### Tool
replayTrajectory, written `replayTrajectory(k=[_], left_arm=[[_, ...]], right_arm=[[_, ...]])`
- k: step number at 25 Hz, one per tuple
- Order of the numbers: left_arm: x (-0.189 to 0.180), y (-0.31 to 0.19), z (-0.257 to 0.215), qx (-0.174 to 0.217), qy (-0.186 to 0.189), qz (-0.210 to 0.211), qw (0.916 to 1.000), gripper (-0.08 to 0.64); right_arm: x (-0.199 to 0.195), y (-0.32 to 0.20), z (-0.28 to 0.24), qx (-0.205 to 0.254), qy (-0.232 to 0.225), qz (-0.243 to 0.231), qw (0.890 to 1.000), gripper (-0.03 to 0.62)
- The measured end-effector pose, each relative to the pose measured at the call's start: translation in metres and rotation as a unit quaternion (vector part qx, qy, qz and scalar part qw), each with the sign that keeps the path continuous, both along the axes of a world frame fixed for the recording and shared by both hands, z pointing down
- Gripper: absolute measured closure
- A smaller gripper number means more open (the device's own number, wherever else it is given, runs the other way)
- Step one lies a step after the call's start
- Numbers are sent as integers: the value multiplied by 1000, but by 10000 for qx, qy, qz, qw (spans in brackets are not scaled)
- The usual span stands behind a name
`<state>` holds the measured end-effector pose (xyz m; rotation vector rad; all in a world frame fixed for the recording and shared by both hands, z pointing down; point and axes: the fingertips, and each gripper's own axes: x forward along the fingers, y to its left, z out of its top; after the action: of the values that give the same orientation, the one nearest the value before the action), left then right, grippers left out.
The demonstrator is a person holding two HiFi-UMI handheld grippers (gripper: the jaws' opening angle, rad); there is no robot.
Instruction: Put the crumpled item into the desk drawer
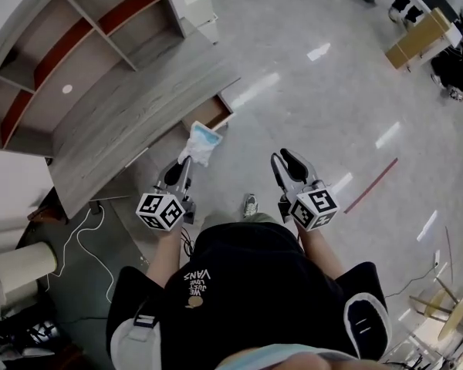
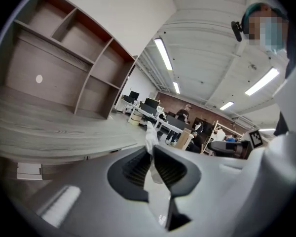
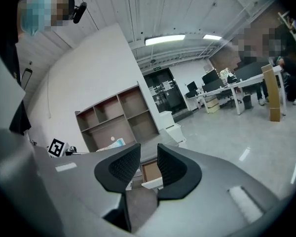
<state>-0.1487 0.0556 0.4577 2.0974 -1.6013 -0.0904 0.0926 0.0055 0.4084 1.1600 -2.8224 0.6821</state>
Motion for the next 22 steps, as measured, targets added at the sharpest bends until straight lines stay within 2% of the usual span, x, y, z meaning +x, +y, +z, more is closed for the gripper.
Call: replayTrajectory(k=[4, 9, 15, 22], left_arm=[[2, -6, 12, -167, 166, -238, 9994, 482], [-3, -14, 34, -468, 264, -268, 9982, 482], [-14, -43, 64, -789, 465, -52, 9958, 482], [-18, -78, 98, -1079, 516, 295, 9924, 482]], right_arm=[[-4, -17, 11, -74, 61, -277, 9996, 509], [-17, -26, 27, -247, 73, -388, 9989, 509], [-34, -40, 44, -498, 166, -267, 9983, 509], [-47, -52, 61, -751, 269, -97, 9968, 509]])
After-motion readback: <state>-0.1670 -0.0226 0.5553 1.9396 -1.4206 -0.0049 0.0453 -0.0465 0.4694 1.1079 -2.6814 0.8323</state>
